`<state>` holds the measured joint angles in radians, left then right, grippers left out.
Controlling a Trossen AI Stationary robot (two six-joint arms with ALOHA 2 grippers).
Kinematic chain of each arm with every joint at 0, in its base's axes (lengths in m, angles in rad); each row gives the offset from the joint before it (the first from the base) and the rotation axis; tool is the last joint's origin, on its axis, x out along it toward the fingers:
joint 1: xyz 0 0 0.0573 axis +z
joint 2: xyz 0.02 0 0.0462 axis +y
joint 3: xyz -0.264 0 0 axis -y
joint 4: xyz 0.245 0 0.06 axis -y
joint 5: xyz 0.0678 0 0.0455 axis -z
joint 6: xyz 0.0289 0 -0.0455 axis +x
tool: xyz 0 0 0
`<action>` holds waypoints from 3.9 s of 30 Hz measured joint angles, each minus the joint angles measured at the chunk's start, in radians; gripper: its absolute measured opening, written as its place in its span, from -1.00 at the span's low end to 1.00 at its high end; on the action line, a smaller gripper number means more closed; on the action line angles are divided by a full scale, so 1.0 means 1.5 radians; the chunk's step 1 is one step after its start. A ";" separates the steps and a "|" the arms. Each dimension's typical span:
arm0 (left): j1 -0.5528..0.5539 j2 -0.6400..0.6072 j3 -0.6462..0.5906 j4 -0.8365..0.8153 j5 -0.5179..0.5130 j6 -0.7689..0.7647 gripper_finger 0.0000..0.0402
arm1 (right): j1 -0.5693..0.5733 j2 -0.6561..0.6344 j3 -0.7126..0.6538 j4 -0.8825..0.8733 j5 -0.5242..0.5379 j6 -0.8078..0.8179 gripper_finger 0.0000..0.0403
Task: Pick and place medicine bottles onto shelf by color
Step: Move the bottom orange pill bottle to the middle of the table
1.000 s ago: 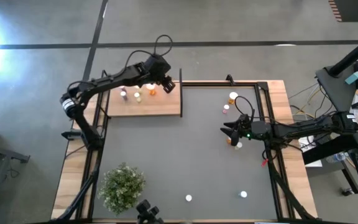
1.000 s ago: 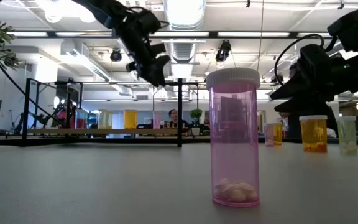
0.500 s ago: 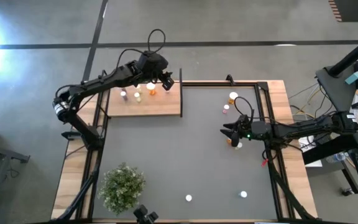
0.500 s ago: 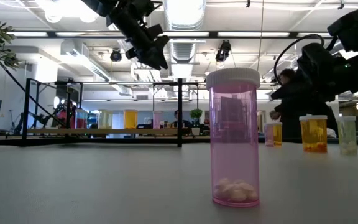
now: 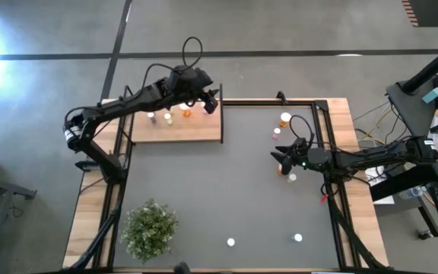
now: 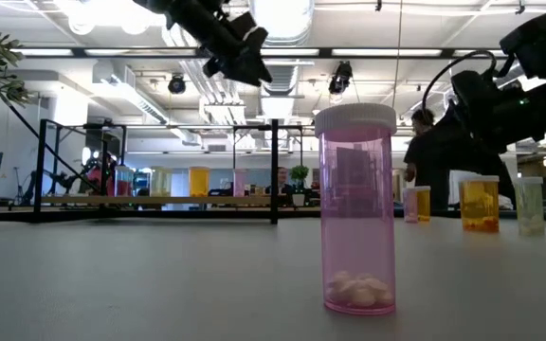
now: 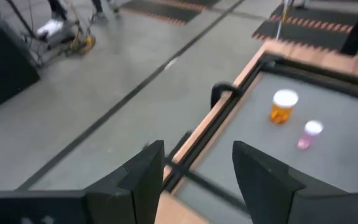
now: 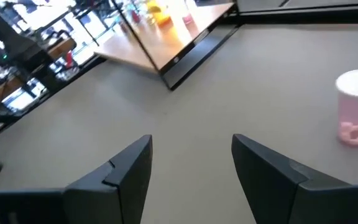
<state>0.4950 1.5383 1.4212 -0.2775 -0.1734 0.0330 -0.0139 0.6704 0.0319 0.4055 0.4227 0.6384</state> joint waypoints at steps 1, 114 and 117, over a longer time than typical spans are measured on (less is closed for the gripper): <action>-0.006 0.000 0.000 0.010 0.000 0.000 -0.13 | 0.000 0.000 0.000 0.006 0.016 -0.004 0.04; -0.180 -0.123 -0.025 0.103 -0.002 -0.087 -0.13 | 0.000 0.349 0.508 -0.870 -0.227 0.292 0.03; -0.180 -0.123 -0.025 0.103 -0.002 -0.087 -0.13 | 0.000 0.349 0.508 -0.870 -0.227 0.292 0.00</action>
<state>0.2256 1.3533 1.3838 -0.1226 -0.1757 -0.0978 -0.0135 1.1934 0.7933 -0.8993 0.0818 1.0764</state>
